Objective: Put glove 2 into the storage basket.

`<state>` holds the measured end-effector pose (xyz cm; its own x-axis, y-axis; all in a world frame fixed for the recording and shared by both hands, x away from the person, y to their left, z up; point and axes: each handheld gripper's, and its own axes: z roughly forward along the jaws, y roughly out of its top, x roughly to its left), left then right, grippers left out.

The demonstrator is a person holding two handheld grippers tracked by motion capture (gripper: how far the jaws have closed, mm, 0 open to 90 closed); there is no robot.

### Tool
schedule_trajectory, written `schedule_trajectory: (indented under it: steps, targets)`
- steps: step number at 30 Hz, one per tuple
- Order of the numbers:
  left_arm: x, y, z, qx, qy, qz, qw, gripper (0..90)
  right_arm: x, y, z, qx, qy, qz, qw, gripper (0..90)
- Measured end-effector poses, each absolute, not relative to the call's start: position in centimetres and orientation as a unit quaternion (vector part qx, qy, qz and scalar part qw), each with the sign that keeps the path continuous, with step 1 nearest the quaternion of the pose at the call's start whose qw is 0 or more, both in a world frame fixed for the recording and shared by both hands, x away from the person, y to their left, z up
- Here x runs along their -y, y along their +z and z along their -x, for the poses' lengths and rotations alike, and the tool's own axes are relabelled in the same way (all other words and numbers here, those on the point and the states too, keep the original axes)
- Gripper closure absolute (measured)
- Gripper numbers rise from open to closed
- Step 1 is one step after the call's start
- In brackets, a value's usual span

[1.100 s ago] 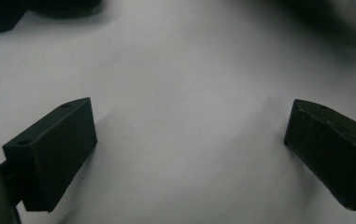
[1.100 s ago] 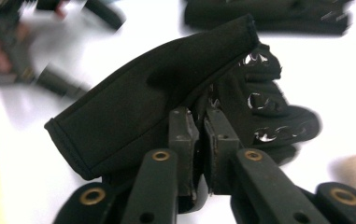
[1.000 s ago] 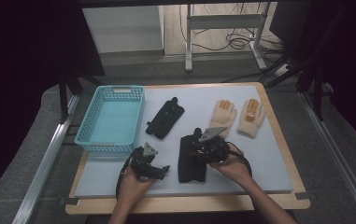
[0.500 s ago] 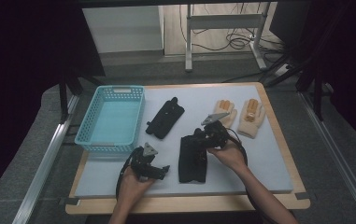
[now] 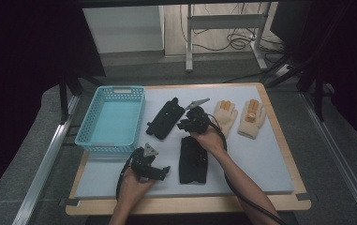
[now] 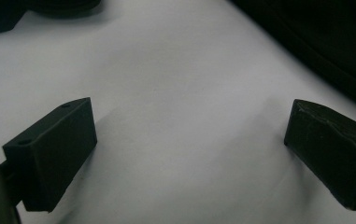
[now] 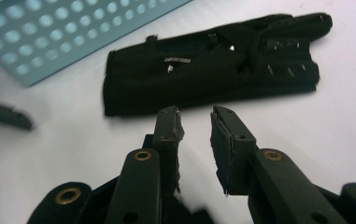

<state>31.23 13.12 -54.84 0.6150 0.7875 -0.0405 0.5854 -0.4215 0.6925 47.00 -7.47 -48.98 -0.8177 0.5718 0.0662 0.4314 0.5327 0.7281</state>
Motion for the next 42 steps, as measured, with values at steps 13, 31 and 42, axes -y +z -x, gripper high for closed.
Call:
schedule_trajectory:
  steps: [13, 31, 42]
  targets:
    - [-13.1, -54.8, -31.2, -0.413, 0.147, -0.83, 0.344, 2.7, 3.4, -51.6, -50.9, -0.87, 0.346, -0.329, 0.118, 50.4]
    - [-13.1, -54.8, -31.2, -0.413, 0.147, -0.83, 0.343, 2.6, 4.1, -52.1, -51.1, -0.865, 0.35, -0.353, 0.075, 84.8]
    - [-13.1, -54.9, -31.2, -0.413, 0.147, -0.831, 0.343, 2.7, 7.0, -46.8, -48.1, -0.855, 0.41, -0.312, 0.061, 85.1]
